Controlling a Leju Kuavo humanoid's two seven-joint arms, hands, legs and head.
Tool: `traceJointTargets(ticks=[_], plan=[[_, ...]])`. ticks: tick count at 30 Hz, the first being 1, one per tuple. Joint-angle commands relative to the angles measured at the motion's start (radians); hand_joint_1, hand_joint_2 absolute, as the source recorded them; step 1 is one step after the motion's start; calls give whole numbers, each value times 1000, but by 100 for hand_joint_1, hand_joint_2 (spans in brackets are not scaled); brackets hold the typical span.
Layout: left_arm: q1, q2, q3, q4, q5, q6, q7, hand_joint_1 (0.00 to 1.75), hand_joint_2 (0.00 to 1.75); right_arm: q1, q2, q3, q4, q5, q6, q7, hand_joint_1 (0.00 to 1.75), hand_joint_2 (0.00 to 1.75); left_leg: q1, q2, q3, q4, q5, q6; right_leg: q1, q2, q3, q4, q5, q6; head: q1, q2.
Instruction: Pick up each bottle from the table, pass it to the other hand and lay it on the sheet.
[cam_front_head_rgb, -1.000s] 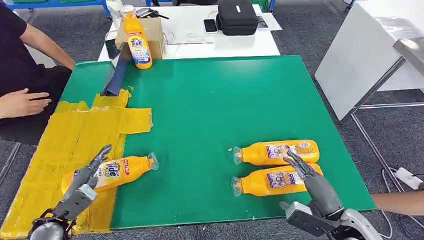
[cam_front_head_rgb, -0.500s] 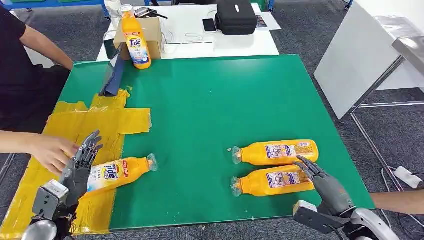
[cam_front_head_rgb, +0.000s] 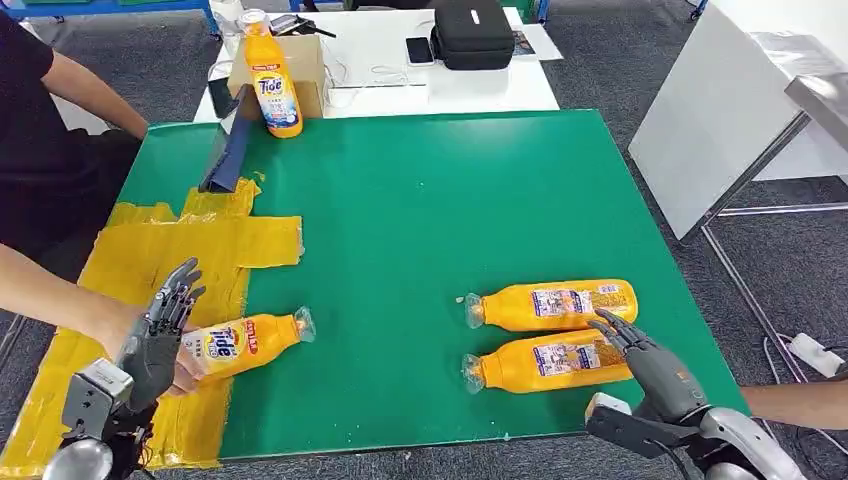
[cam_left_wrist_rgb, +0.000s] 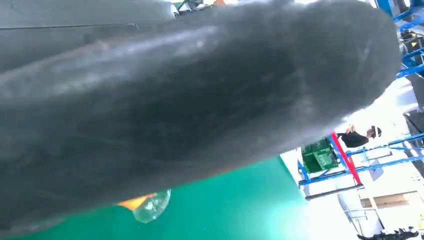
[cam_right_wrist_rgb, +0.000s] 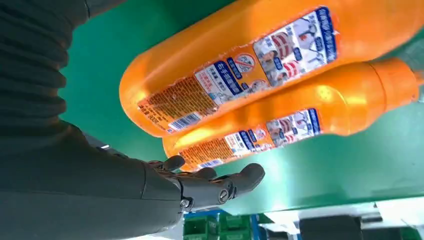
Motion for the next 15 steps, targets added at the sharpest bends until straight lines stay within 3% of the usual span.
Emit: traceJointTargets(ticks=[1, 3, 12, 13, 14, 15], plan=[[-35, -15, -16, 24, 10, -1, 12, 0, 0, -73, -23, 99, 119, 20, 26, 26, 0, 175, 0, 0, 3, -1, 0, 0, 0, 3, 3, -2, 0, -1, 0, 0], [-53, -9, -26, 37, 27, -4, 18, 0, 0, -96, -74, 170, 152, 45, 57, 56, 0, 175, 1, 0, 3, -1, 0, 0, 0, 3, 3, -2, 0, -1, 0, 0], [-86, -5, -44, 64, 44, -9, 22, 0, 0, -131, -84, 257, 248, 87, 69, 82, 0, 175, 1, -1, 3, -1, 0, 0, 1, 1, 3, -2, 0, -1, 0, 0], [-88, -4, -48, 66, 45, -10, 22, 0, 0, -139, -88, 273, 259, 96, 76, 84, 10, 175, 0, -2, 4, -2, 0, 0, 0, 1, 4, -3, 0, -1, 0, 0], [-93, -5, -50, 70, 49, -11, 22, 0, 0, -146, -84, 289, 279, 104, 81, 86, 129, 175, 1, -1, 4, -1, 0, 0, 1, 1, 4, -2, 0, -1, 0, 0], [-101, -4, -57, 75, 52, -14, 22, 0, 0, -162, -73, 316, 314, 128, 78, 90, 140, 175, 1, -2, 6, -2, 0, 0, 1, 2, 6, -3, 0, -2, 0, 0]])
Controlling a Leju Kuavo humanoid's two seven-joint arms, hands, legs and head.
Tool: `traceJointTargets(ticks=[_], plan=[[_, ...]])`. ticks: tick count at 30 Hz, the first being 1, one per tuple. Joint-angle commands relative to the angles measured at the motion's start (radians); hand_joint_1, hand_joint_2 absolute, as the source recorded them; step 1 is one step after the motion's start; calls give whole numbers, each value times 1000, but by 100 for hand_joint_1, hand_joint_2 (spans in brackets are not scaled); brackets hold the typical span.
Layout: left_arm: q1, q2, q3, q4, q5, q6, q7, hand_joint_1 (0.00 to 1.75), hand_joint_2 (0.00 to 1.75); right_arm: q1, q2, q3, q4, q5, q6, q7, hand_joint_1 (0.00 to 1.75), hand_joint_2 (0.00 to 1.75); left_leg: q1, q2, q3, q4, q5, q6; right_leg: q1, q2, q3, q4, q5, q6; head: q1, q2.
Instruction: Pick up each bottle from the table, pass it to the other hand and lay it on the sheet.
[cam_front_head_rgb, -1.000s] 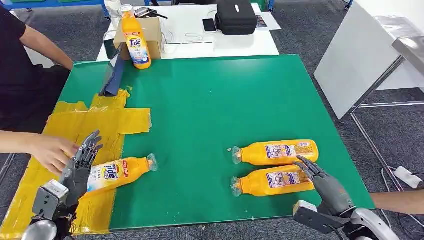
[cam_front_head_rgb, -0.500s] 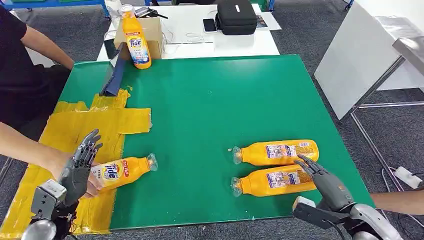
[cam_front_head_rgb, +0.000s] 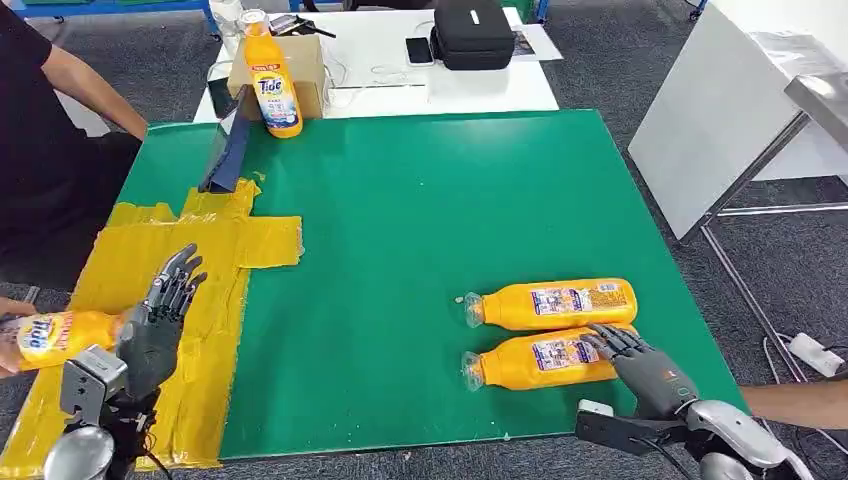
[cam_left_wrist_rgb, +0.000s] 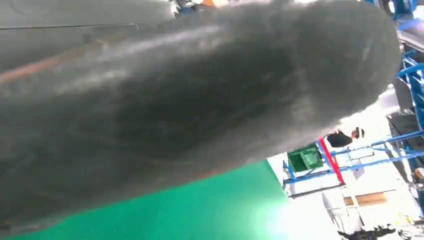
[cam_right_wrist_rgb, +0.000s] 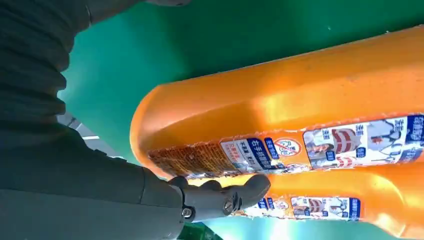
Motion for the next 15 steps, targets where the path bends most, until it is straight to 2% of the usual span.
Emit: traceJointTargets(ticks=[1, 3, 6, 10, 12, 14, 15], plan=[[-57, -5, -42, 77, 11, -9, 3, 0, 0, -67, 28, 158, 203, 52, 14, 15, 148, 175, 1, -2, 4, -2, 0, 0, 0, 0, 4, -3, 0, -1, 0, 0], [-72, -6, -52, 89, 16, -10, 4, 0, 0, -95, 52, 194, 268, 81, 5, 11, 159, 175, 2, -2, 5, -3, 1, -1, 2, 1, 6, -4, 1, -2, 0, 0], [-84, -4, -61, 90, 31, -12, 4, 0, 0, -123, 85, 234, 339, 110, -9, 7, 161, 175, 2, -1, 9, -4, 1, -1, 2, 3, 9, -6, 1, -2, 0, 0], [-85, -5, -61, 88, 34, -13, 5, 0, 0, -123, 89, 239, 346, 111, -9, 7, 164, 175, 2, -3, 14, -3, -1, -2, 2, 0, 10, -5, 0, -2, 0, 0], [-92, -6, -67, 90, 40, -17, 6, 0, 0, -132, 109, 266, 383, 136, -13, 12, 157, 175, 4, -1, 21, -3, -5, -3, 4, 4, 10, -7, -2, -3, 0, 0], [-101, -7, -73, 93, 46, -20, 8, 0, 0, -144, 135, 294, 431, 160, -24, 15, 159, 175, 5, 4, 29, -4, -10, -1, 5, 5, 16, -7, -6, -7, 0, 0], [-105, -8, -76, 95, 47, -18, 11, 0, 0, -152, 155, 306, 463, 175, -36, 18, 150, 175, 6, 7, 32, -4, -11, -3, 5, 9, 19, -8, -7, -5, 0, 0]])
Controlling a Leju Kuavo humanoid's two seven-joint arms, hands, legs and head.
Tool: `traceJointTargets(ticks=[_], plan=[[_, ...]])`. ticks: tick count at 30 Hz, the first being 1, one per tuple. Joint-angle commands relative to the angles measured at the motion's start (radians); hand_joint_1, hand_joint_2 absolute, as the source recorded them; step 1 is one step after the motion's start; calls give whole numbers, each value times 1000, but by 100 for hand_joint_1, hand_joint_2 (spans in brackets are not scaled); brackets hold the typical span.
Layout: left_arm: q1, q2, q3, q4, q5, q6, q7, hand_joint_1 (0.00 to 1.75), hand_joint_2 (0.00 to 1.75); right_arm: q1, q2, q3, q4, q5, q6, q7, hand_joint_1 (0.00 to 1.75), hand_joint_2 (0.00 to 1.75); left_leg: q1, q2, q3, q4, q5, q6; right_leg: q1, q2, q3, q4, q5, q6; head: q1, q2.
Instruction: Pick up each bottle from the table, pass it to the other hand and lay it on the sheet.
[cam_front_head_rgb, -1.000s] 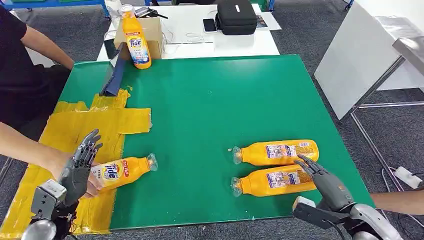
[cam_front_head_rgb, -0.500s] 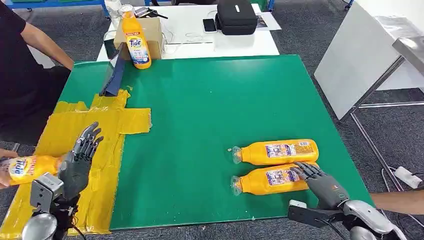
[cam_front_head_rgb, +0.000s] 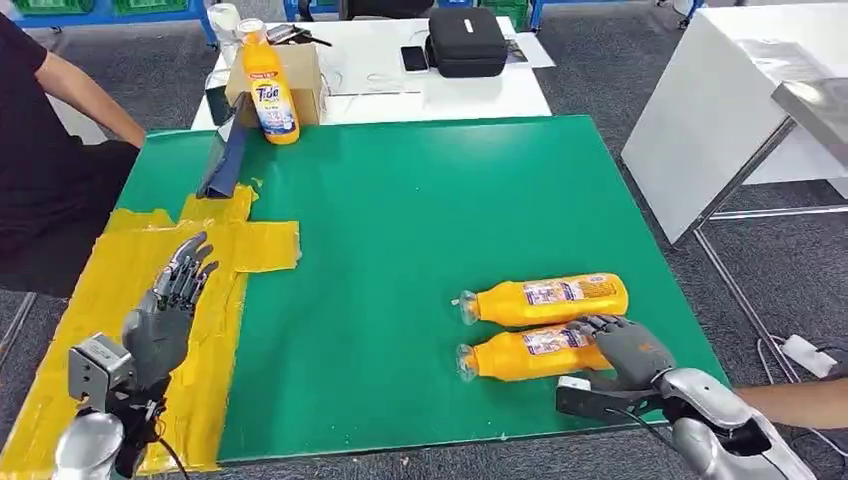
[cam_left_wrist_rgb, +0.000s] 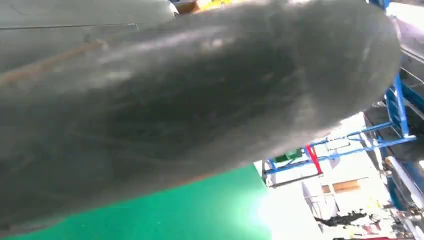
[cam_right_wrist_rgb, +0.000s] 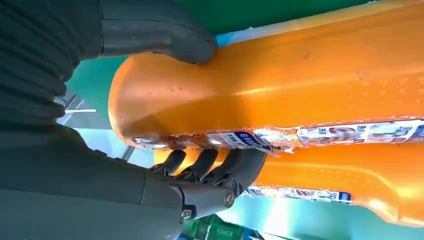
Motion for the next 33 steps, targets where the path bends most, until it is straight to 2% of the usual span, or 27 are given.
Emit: traceJointTargets(ticks=[1, 3, 4, 5, 6, 7, 8, 10, 11, 12, 14, 15, 16, 17, 18, 21, 22, 23, 24, 25, 26, 27, 29, 30, 31, 32, 33], plan=[[-60, -10, -44, 72, 18, -6, 12, 0, 0, 6, 135, 174, 301, 76, -26, 14, 150, 175, 2, -3, 3, -5, 3, 0, 2, 0, 5, -6, 2, -2, 0, 0], [-60, -10, -44, 72, 18, -6, 12, 0, 0, 6, 135, 174, 301, 76, -26, 14, 150, 175, 5, 6, 12, -3, -5, -4, 4, 9, 12, -5, 0, -2, 0, 0], [-62, -11, -45, 74, 20, -6, 12, 0, 0, -2, 139, 187, 318, 86, -22, 16, 72, 175, 4, 5, 11, -4, -3, -4, 4, 9, 10, -6, 2, -2, 1, 0], [-69, -15, -47, 76, 22, -6, 12, 0, 0, -10, 153, 202, 346, 98, -22, 19, 0, 175, 5, 11, 12, -3, -7, -3, 5, 14, 10, -5, 2, -3, 0, 0], [-75, -17, -50, 80, 24, -6, 13, 0, 0, -17, 160, 219, 370, 115, -21, 26, 0, 175, 6, 18, 18, -1, -11, -2, 6, 19, 15, -5, 1, -3, 0, 0], [-77, -19, -51, 80, 25, -6, 13, 0, 0, -18, 163, 222, 376, 117, -20, 27, 0, 175, 6, 14, 12, -4, -7, -2, 6, 18, 9, -8, 4, -4, 0, 0], [-85, -22, -55, 86, 25, -6, 14, 0, 0, -21, 167, 232, 393, 123, -15, 29, 0, 175, 8, 19, 18, 0, -12, -1, 7, 21, 15, -5, -2, -4, 1, 0], [-100, -26, -63, 99, 25, -5, 16, 0, 0, -29, 173, 253, 427, 133, -12, 29, 0, 175, 7, 18, 16, 1, -13, -1, 6, 21, 14, -4, -8, -6, 1, 0], [-107, -28, -66, 105, 24, -1, 17, 0, 0, -32, 176, 262, 445, 138, -13, 29, 0, 175, 8, 20, 23, 1, -16, -1, 8, 21, 20, -3, -11, -6, 1, 0], [-113, -29, -69, 109, 25, 0, 16, 0, 0, -34, 179, 268, 458, 139, -13, 29, 0, 175, 6, 9, 16, 2, -12, -1, 6, 12, 15, -1, -11, -5, 1, 0], [-120, -30, -71, 115, 26, 1, 16, 0, 0, -34, 181, 274, 469, 139, -14, 29, 0, 175, 10, 16, 24, 0, -10, -2, 9, 18, 23, -4, -11, -4, 1, 0], [-121, -30, -72, 114, 26, 1, 16, 0, 0, -33, 177, 274, 471, 139, -14, 29, 0, 175, 9, 13, 20, -2, -7, -2, 9, 16, 20, -6, -8, -5, 0, 0], [-125, -31, -74, 118, 26, 1, 16, 0, 0, -33, 175, 275, 471, 137, -13, 28, 0, 175, 10, 17, 24, 1, -10, -2, 10, 18, 23, -4, -10, -5, 1, 0], [-126, -31, -74, 118, 26, 2, 16, 0, 0, -32, 174, 275, 470, 136, -13, 27, 0, 175, 10, 16, 23, 0, -9, -4, 10, 18, 21, -5, -8, -6, 0, 0], [-131, -30, -78, 124, 27, 2, 15, 0, 0, -30, 168, 273, 467, 116, 2, 19, 0, 175, 13, 21, 29, 2, -14, -5, 12, 22, 27, -6, -10, -6, 1, 0], [-135, -31, -79, 126, 28, 2, 15, 0, 0, -28, 164, 273, 466, 115, 2, 19, 0, 175, 11, 9, 10, 1, -6, -5, 9, 13, 11, -7, -4, -6, 0, 0], [-135, -31, -79, 126, 28, 2, 15, 0, 0, -28, 164, 273, 466, 115, 2, 19, 0, 175, 10, 8, 14, -4, -4, -4, 10, 12, 15, -13, -3, -6, 0, 0], [-135, -31, -79, 126, 28, 2, 15, 0, 0, -28, 164, 273, 466, 115, 2, 19, 0, 175, 14, 19, 28, 5, -14, -5, 13, 20, 28, -6, -10, -6, 1, 0], [-135, -31, -79, 126, 28, 2, 15, 0, 0, -28, 164, 273, 466, 115, 2, 19, 0, 175, 12, 14, 18, 10, -15, -4, 11, 17, 17, -1, -12, -6, 1, 0], [-135, -31, -79, 126, 28, 2, 15, 0, 0, -28, 164, 273, 466, 115, 2, 19, 0, 175, 16, 21, 31, 10, -21, -2, 14, 22, 30, -2, -15, -7, 2, 0], [-135, -31, -79, 126, 28, 2, 15, 0, 0, -28, 164, 273, 466, 115, 2, 19, 0, 175, 13, 15, 13, 14, -17, -2, 12, 18, 13, 3, -12, -7, 0, 0], [-137, -29, -81, 129, 29, 2, 15, 0, 0, -22, 167, 253, 462, 77, 12, 6, 171, 175, 15, 22, 29, 6, -16, -2, 13, 22, 29, -5, -14, -7, 1, 0], [-145, -24, -86, 140, 32, 4, 11, 0, 0, -14, 138, 257, 425, 43, 26, -2, 175, 175, 13, 12, 12, 7, -9, -2, 11, 15, 14, -3, -11, -7, 0, 0], [-144, -21, -88, 142, 35, 7, 8, 0, 0, -5, 123, 243, 398, 1, 30, -7, 175, 175, 15, 20, 26, 4, -13, -2, 13, 21, 27, -8, -9, -4, 1, 0], [-145, -18, -87, 144, 37, 8, 6, 0, 0, -1, 104, 244, 373, -15, 36, -4, 175, 175, 14, 15, 18, 5, -11, -2, 12, 18, 20, -7, -7, -5, 0, 0], [-142, -17, -85, 142, 38, 9, 5, 0, 0, -3, 94, 241, 359, -22, 37, -2, 175, 175, 15, 18, 25, 5, -13, -2, 13, 19, 26, -8, -9, -5, 1, 0], [-140, -15, -83, 140, 39, 8, 5, 0, 0, -4, 90, 238, 345, -33, 44, 0, 175, 175, 13, 13, 19, 5, -10, -1, 12, 16, 21, -7, -8, -5, 1, 0]])
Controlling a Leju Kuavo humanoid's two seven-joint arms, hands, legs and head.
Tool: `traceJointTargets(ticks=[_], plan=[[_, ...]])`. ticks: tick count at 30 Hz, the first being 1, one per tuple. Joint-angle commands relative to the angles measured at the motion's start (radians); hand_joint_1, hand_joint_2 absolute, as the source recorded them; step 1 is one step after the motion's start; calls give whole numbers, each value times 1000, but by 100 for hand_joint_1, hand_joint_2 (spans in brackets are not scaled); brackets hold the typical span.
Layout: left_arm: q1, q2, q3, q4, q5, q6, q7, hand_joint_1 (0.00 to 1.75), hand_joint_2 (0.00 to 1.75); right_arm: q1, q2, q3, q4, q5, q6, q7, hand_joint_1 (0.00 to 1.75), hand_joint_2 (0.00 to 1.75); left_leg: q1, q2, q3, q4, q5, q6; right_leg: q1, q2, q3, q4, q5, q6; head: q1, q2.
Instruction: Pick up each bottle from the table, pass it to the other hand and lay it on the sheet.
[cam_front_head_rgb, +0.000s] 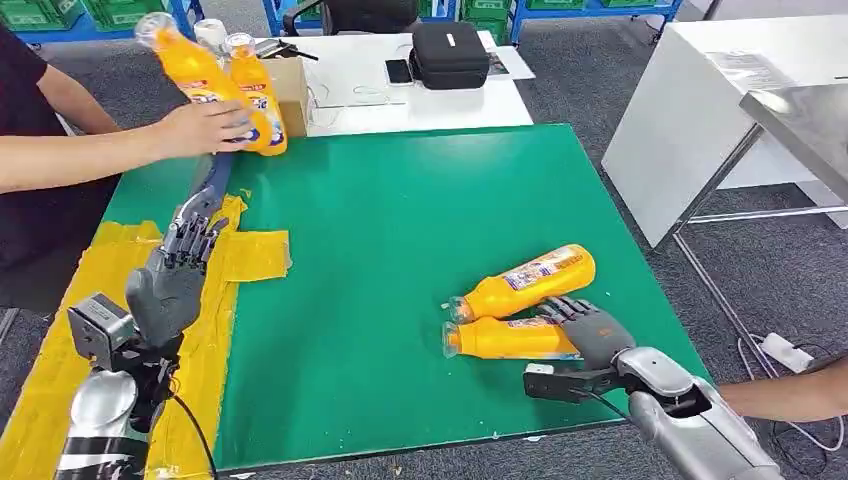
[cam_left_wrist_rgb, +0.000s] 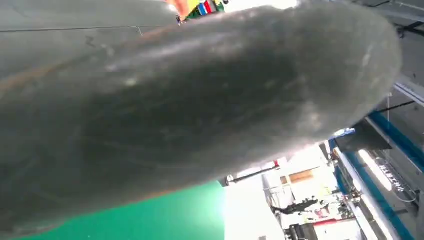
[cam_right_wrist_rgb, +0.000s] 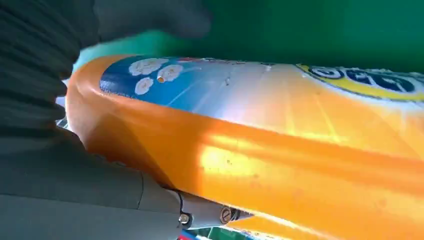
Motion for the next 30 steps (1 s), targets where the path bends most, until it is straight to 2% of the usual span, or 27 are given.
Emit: traceJointTargets(ticks=[1, 2, 3, 4, 5, 6, 8, 9, 10, 11, 12, 13, 14, 15, 17, 19, 20, 22, 24, 28, 30], plan=[[8, 1, -25, 112, 11, 4, -8, 0, 0, 184, -27, 57, 36, -115, 81, -4, 175, 175, -2, -13, -18, 4, 7, 2, -1, -9, -14, 4, 3, 0, 0, 0], [9, 1, -23, 111, 11, 3, -9, 0, 0, 185, -29, 49, 27, -133, 83, -3, 175, 175, -3, -16, -22, 4, 9, 3, -2, -12, -17, 3, 4, 0, 0, 0], [11, 1, -23, 110, 11, 1, -9, 0, 0, 188, -29, 41, 15, -152, 81, -3, 175, 175, -1, -12, -16, 4, 6, 2, -1, -8, -11, 2, 3, 0, 0, 0], [14, 2, -23, 108, 12, 2, -10, 0, 0, 191, -26, 30, 5, -171, 77, -6, 175, 175, -3, -18, -23, 3, 8, 3, -3, -13, -17, 3, 3, 0, 0, 0], [16, 3, -22, 107, 12, 2, -11, 0, 0, 189, -26, 27, -3, -177, 75, -6, 175, 175, -4, -23, -23, 1, 10, 3, -3, -16, -15, 1, 3, 0, 0, 0], [18, 3, -22, 105, 13, 2, -12, 0, 0, 190, -20, 12, -10, -199, 71, -10, 175, 175, -2, -20, -15, 2, 8, 4, -1, -14, -9, 0, 2, -1, 0, 0], [27, 8, -19, 96, 16, 1, -15, 0, 0, 194, -11, -29, -47, -280, 66, -37, 175, 175, -4, -27, -20, -1, 11, 5, -3, -19, -12, -1, 3, -1, 0, 0], [32, 11, -17, 92, 18, 1, -17, 0, 0, 199, -1, -53, -74, -320, 55, -58, 175, 175, -3, -25, -13, -1, 8, 4, -2, -18, -5, -2, 4, 0, 0, 0], [43, 15, -12, 84, 26, -1, -19, 0, 0, 208, 27, -102, -117, -406, 47, -114, 175, 175, -4, -28, -17, -2, 10, 4, -3, -21, -9, -2, 8, 2, 0, 0], [56, 15, -6, 75, 37, -5, -22, 0, 0, 224, 71, -157, -162, -483, 41, -164, 175, 175, -2, -25, -8, 1, 4, 4, -1, -17, -1, 0, 5, 3, 0, 0], [68, 10, 0, 67, 56, -16, -19, 0, 0, 242, 135, -214, -208, -551, 35, -220, 175, 175, -3, -25, -10, -2, 5, 3, -3, -16, -4, -2, 7, 3, 0, 0], [86, -3, 3, 52, 69, -27, -16, 0, 0, 264, 244, -289, -278, -662, 57, -266, 175, 175, -1, -21, -6, -1, 1, 2, -1, -13, 1, -1, 5, 3, 0, 0], [94, -7, 0, 45, 70, -27, -20, 0, 0, 263, 274, -283, -311, -652, 60, -229, 175, 175, -2, -20, -9, -4, 3, 2, -2, -12, 1, -4, 7, 2, 0, 0], [96, -8, -3, 43, 70, -29, -20, 0, 0, 262, 283, -276, -324, -649, 58, -210, 175, 175, -2, -19, -7, -6, 2, 1, -2, -10, 9, -5, 6, 2, 0, 0], [96, -10, -4, 43, 70, -28, -19, 0, 0, 265, 282, -275, -325, -649, 58, -210, 175, 175, -3, -18, -10, -4, 1, 1, -2, -11, 8, 0, 5, 1, 0, 0], [101, -27, -7, 31, 82, -34, -11, 0, 0, 270, 347, -342, -369, -759, 52, -303, 175, 175, -4, -22, -16, -2, 1, 1, -4, -15, 0, 4, 4, 2, -2, 0], [106, -41, -15, 18, 88, -39, 0, 0, 175, 256, 384, -357, -406, -773, 43, -307, 175, 175, -4, -22, -21, -1, 2, 0, -4, -17, -6, 6, 4, 3, -2, 0], [110, -65, -53, -13, 89, -45, 13, 0, 175, 208, 450, -360, -469, -820, 37, -263, 175, 175, -7, -28, -29, -1, 6, 1, -6, -20, -14, 9, 3, 2, -1, 0], [96, -79, -90, -16, 86, -35, 34, 0, 175, 160, 479, -339, -470, -822, 18, -222, 175, 175, -6, -27, -40, 2, 9, 0, -6, -22, -23, 12, 4, 2, 0, 0], [34, -110, -157, 10, 54, 33, 52, 0, 175, 57, 542, -279, -362, -781, -46, -184, 175, 175, -6, -30, -40, 0, 10, 1, -6, -25, -23, 11, 5, 3, -1, 0], [21, -116, -170, 17, 48, 46, 58, 0, 175, 44, 557, -265, -340, -768, -62, -184, 175, 175, -6, -30, -40, 0, 10, 1, -5, -26, -23, 11, 5, 3, 0, 0]])
